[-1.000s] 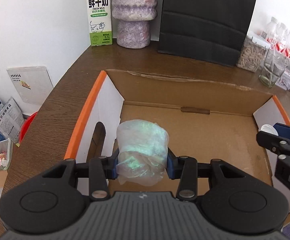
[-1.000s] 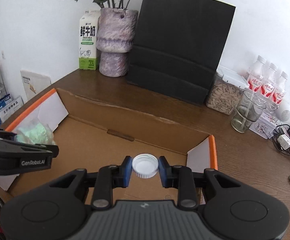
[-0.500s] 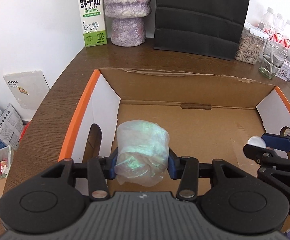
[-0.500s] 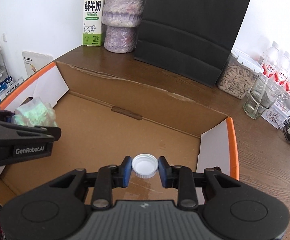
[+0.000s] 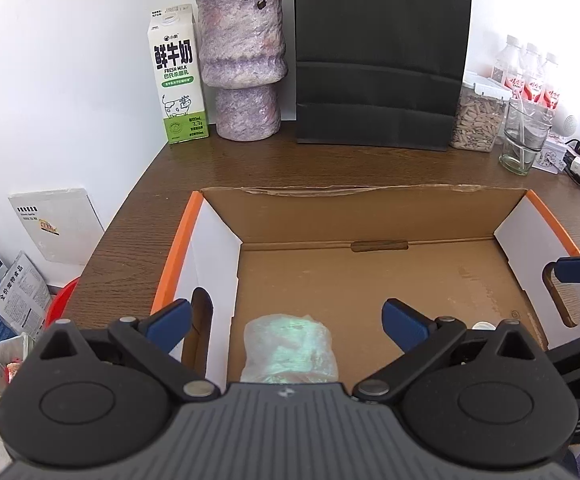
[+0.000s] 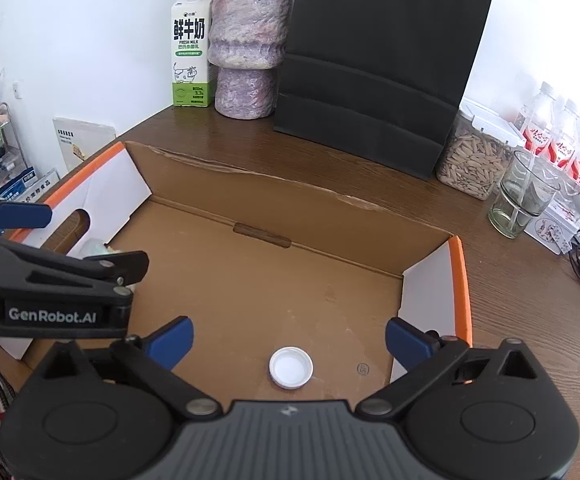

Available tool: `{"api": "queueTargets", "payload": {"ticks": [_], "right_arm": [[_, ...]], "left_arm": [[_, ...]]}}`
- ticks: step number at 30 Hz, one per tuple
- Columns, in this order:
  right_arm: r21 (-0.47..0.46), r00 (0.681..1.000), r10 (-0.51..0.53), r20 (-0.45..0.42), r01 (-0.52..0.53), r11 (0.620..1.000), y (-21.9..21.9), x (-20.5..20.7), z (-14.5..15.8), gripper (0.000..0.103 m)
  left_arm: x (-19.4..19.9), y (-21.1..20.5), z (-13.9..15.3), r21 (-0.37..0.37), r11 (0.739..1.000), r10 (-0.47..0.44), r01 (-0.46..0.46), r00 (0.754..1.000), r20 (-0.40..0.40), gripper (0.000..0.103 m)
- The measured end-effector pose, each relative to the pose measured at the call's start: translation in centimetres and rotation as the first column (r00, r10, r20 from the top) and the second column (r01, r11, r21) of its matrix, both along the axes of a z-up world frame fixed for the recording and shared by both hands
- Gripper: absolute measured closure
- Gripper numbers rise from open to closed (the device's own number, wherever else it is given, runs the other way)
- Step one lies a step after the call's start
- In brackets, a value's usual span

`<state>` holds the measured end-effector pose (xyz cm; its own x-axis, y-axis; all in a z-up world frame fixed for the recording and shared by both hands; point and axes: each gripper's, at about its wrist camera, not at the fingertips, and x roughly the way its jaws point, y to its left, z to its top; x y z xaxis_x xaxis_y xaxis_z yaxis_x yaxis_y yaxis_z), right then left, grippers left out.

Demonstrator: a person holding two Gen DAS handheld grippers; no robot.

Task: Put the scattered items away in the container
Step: 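Withdraw both grippers from the box back toward the scattered items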

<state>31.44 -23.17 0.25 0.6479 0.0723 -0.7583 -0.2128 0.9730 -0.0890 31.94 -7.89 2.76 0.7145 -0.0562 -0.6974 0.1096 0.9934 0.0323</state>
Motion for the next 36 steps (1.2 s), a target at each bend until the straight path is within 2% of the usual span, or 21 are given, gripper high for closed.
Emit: {"api": "queueTargets", "payload": {"ticks": [9, 17, 26, 28, 36], "right_arm": [[0.032, 0.999, -0.004, 0.032, 0.002, 0.999, -0.5, -2.4, 1.7, 0.000], [0.062, 0.996, -0.008, 0.091, 0.002, 0.998, -0.9, -5.7, 4.0, 0.000], [0.106, 0.982, -0.009, 0.190, -0.012, 0.994, -2.3, -11.6, 6.1, 0.000], [0.116, 0.976, -0.006, 0.218, -0.020, 0.993, -2.8, -13.1, 6.3, 0.000], [0.156, 0.947, -0.030, 0.321, -0.021, 0.987, -5.7, -20.0, 6.2, 0.000]], "left_arm": [[-1.9, 0.8, 1.2, -0.027, 0.999, 0.027, -0.026, 0.999, 0.027, 0.000], [-5.0, 1.3, 3.5, -0.050, 0.998, 0.031, -0.027, 0.996, 0.079, 0.000], [-9.8, 2.2, 5.3, -0.068, 0.997, 0.031, -0.021, 0.988, 0.154, 0.000], [-11.2, 2.6, 5.7, -0.086, 0.996, 0.011, 0.004, 0.984, 0.178, 0.000], [-16.5, 4.3, 5.6, -0.158, 0.987, 0.024, 0.015, 0.971, 0.240, 0.000]]}}
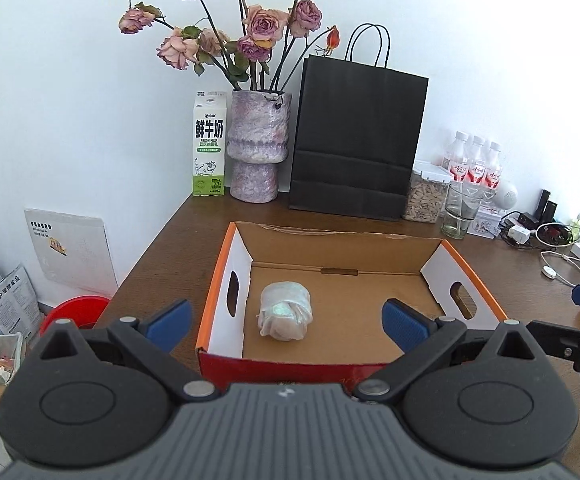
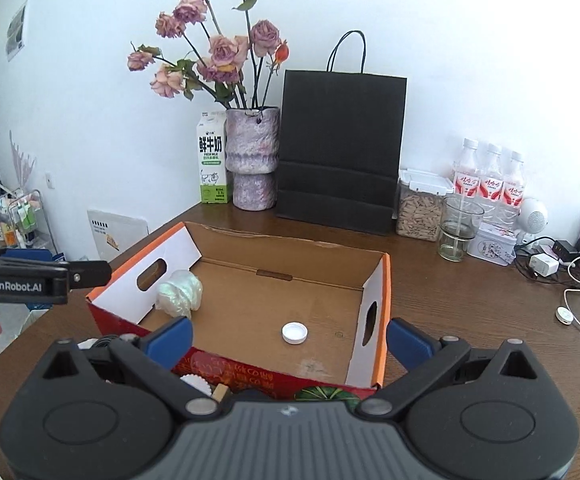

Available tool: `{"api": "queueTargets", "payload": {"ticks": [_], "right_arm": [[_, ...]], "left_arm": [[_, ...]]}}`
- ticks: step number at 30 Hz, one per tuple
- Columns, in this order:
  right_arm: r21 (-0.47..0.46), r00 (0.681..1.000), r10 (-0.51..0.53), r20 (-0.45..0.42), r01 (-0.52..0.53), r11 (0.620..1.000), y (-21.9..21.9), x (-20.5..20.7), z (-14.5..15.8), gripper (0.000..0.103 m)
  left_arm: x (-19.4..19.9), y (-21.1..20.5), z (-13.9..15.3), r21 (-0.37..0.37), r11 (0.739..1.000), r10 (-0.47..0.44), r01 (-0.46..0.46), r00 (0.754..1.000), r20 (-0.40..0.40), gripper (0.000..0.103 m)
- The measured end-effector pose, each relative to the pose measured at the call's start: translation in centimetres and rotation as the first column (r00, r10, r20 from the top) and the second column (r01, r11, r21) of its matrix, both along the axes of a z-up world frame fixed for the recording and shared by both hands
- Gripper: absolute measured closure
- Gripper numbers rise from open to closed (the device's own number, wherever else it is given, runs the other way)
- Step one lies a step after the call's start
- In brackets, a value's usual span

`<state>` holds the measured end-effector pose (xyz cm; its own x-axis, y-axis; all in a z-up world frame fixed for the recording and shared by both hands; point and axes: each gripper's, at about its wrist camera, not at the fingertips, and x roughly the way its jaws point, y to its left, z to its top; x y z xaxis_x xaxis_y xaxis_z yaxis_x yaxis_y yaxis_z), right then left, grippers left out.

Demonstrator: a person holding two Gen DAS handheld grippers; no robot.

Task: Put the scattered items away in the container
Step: 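Withdraw both grippers from the box back toward the scattered items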

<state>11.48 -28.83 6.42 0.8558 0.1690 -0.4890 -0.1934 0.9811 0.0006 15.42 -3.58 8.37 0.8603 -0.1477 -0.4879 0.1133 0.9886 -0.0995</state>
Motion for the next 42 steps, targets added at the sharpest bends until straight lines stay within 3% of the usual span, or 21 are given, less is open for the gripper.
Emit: {"api": "queueTargets", "payload": {"ticks": [10, 17, 28, 42], "right_arm": [[0.059, 0.995, -0.043, 0.093, 0.037, 0.998, -2.8, -8.4, -2.9, 0.000], [0.126, 0.996, -0.070, 0.058, 0.062, 0.990, -3.1, -11.4, -6.1, 0.000], [0.173, 0.998, -0.055, 0.024, 0.051, 0.984, -2.0, -12.4, -9.5, 0.000], [0.100, 0.996, -0.088, -0.012, 0.089, 0.991, -1.8, -11.8, -9.8, 0.000]], "left_arm": [[-7.1, 3.2, -2.7, -0.056, 0.998, 0.040, -0.037, 0.998, 0.050, 0.000], [-10.3, 4.8, -4.7, -0.069, 0.993, 0.103, -0.099, 0.993, 0.054, 0.000], [-12.0, 4.6, -7.7, -0.057, 0.994, 0.096, -0.095, 0.995, 0.007, 0.000], [-11.8, 3.9, -8.6, -0.037, 0.995, 0.088, -0.089, 0.996, -0.034, 0.000]]}}
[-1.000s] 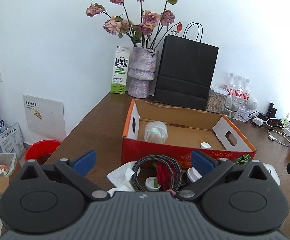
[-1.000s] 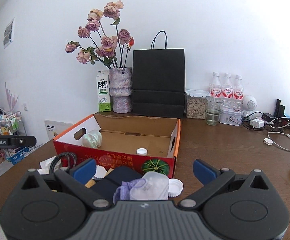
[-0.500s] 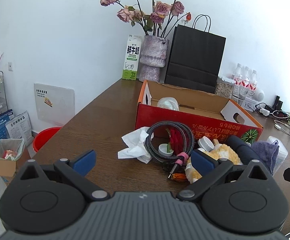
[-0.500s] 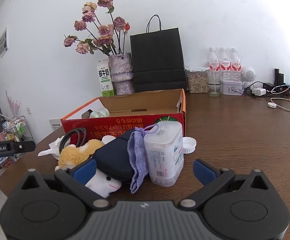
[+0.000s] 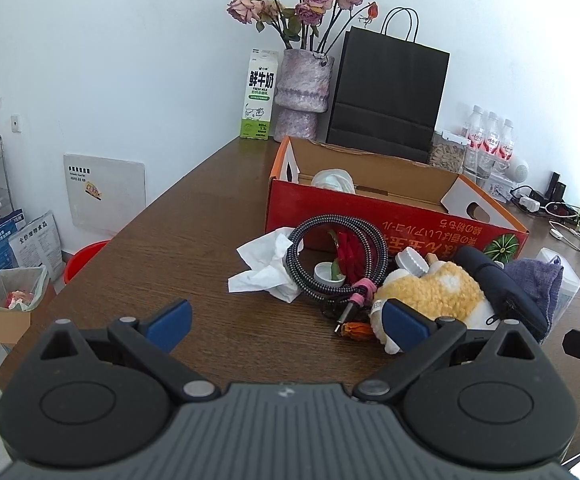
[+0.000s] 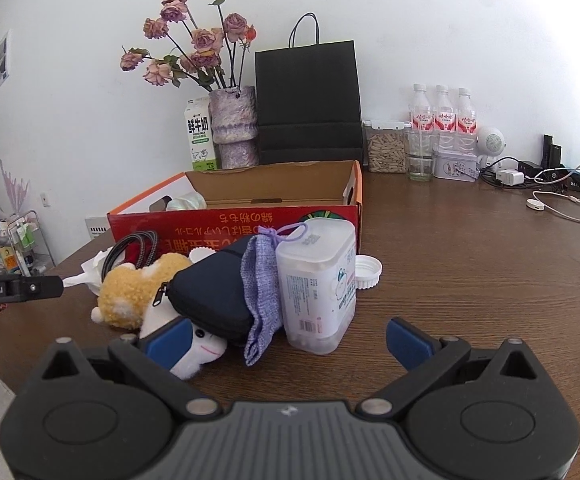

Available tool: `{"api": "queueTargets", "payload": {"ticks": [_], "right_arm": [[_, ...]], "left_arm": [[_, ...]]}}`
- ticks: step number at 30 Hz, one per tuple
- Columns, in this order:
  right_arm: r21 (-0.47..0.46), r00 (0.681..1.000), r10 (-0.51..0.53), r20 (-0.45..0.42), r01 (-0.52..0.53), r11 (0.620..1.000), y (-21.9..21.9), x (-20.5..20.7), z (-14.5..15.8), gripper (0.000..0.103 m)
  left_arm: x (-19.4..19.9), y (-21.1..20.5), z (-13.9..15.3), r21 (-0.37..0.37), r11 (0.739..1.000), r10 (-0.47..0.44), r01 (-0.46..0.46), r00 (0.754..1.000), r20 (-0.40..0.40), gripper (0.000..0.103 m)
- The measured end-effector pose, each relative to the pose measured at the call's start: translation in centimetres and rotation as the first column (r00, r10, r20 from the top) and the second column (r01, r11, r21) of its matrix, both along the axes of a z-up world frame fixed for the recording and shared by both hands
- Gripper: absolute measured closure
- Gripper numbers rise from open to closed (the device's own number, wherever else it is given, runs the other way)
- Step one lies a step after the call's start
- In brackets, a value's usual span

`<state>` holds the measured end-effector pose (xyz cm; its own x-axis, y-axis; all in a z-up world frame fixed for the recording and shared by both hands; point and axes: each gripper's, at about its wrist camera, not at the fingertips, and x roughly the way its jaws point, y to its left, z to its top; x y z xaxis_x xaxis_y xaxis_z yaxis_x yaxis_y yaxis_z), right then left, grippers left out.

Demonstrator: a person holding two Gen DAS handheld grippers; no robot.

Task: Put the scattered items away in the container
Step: 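Withdraw both grippers from the box back toward the scattered items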

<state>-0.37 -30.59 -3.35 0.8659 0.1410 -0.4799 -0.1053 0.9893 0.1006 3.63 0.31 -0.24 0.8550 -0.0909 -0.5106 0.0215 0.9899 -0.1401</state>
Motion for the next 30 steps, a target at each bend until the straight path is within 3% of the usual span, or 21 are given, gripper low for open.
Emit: {"api": "queueTargets", "payload": {"ticks": [5, 10, 17, 21, 27, 30], "right_arm": [[-0.031, 0.996, -0.073, 0.053, 0.075, 0.997, 0.2, 1.2, 1.1, 0.000], [0.011, 0.987, -0.140, 0.081, 0.140, 0.990, 0.0, 3.0, 2.1, 0.003], [-0.017, 0.976, -0.189, 0.109, 0.191, 0.981, -1.1, 0.8, 2.1, 0.004], [-0.039, 0.983, -0.174, 0.066, 0.177, 0.983, -1.4, 1.5, 1.3, 0.015], [-0.087, 0.986, -0.158, 0.051, 0.162, 0.983, 0.8, 3.5, 0.4, 0.017], [-0.120, 0.979, -0.197, 0.051, 0.202, 0.972, 1.1, 3.9, -0.1, 0.029]], "left_arm": [[0.1, 0.2, -0.1, -0.007, 1.000, 0.006, -0.006, 1.000, -0.007, 0.000], [0.1, 0.3, -0.2, -0.007, 1.000, 0.005, -0.005, 1.000, -0.013, 0.000], [-0.1, 1.1, -0.2, -0.025, 0.999, 0.027, -0.027, 1.000, -0.012, 0.000], [0.0, 0.9, -0.3, -0.023, 0.999, 0.025, -0.025, 1.000, -0.016, 0.000], [0.2, 0.5, -1.0, -0.006, 1.000, 0.019, -0.019, 0.999, -0.036, 0.000], [0.2, 0.9, -1.4, -0.005, 1.000, 0.026, -0.027, 0.999, -0.044, 0.000]]}}
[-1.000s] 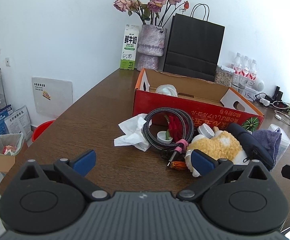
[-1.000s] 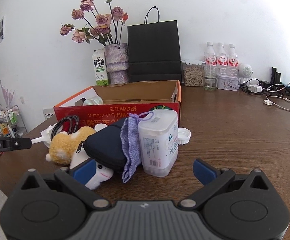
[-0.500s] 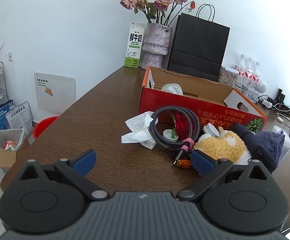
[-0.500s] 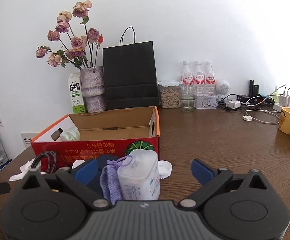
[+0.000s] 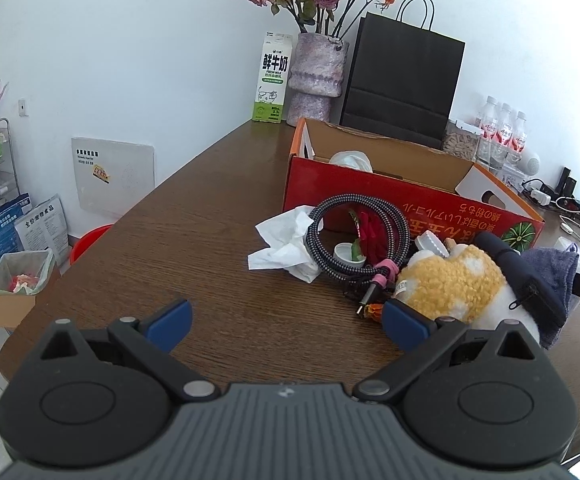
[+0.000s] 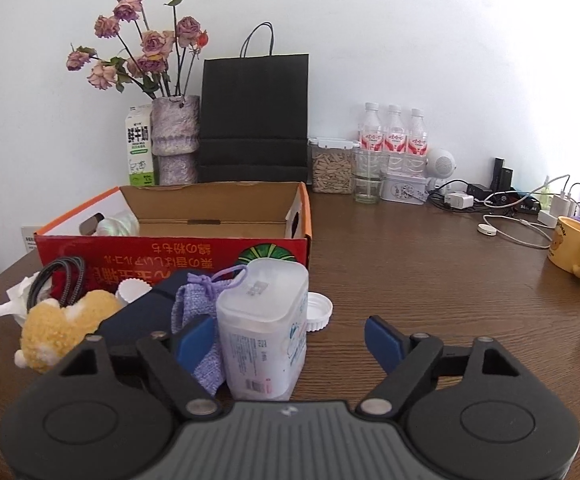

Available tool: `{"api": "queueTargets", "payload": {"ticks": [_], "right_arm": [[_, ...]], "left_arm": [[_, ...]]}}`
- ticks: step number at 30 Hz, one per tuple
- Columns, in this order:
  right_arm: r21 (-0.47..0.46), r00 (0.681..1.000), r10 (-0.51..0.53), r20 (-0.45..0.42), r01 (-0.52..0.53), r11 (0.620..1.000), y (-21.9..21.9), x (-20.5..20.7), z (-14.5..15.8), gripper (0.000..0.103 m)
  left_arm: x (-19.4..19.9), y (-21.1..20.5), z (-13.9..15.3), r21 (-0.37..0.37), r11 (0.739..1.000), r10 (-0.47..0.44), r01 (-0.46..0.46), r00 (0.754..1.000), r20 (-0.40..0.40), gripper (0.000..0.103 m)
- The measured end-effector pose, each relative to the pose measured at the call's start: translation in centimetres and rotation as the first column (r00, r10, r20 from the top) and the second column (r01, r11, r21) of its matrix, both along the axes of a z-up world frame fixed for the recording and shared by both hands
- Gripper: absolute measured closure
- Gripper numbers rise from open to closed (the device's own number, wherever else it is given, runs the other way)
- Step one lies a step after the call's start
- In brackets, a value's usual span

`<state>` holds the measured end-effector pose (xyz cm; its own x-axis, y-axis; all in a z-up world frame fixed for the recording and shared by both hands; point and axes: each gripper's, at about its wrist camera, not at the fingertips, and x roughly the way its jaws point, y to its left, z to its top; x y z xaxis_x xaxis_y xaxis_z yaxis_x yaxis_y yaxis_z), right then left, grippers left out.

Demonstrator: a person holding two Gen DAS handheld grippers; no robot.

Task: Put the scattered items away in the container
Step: 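Grasp the white tissue with the left gripper while the right gripper grasps the white container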

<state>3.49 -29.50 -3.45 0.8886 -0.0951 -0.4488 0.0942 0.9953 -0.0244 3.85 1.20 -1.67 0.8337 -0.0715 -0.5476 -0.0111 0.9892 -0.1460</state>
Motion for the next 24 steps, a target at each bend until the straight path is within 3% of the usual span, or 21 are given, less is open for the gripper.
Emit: {"api": "queueTargets", "payload": {"ticks": [3, 14, 16, 17, 24], "right_arm": [[-0.036, 1.000, -0.028, -0.002, 0.028, 0.999, 0.0, 0.0, -0.4, 0.032], [-0.034, 0.999, -0.019, -0.027, 0.019, 0.999, -0.5, 2.4, -1.3, 0.035], [-0.014, 0.999, 0.004, -0.042, -0.004, 1.000, -0.7, 3.0, -1.5, 0.046], [-0.003, 0.999, 0.010, -0.050, -0.010, 1.000, -0.9, 3.2, -1.6, 0.057], [0.014, 0.998, 0.040, -0.044, -0.039, 0.999, -2.4, 3.5, -1.7, 0.060]], "left_arm": [[0.0, 0.4, -0.2, -0.001, 1.000, 0.011, -0.011, 1.000, -0.005, 0.000], [0.6, -0.6, -0.8, 0.013, 1.000, -0.005, 0.005, 1.000, -0.020, 0.000], [0.8, -0.9, -0.6, 0.021, 1.000, -0.005, 0.006, 1.000, -0.017, 0.000], [1.0, -0.9, -0.4, 0.024, 1.000, -0.006, 0.006, 1.000, -0.012, 0.000], [3.1, -1.7, 1.2, 0.048, 0.999, -0.010, 0.008, 0.999, 0.030, 0.000]]}}
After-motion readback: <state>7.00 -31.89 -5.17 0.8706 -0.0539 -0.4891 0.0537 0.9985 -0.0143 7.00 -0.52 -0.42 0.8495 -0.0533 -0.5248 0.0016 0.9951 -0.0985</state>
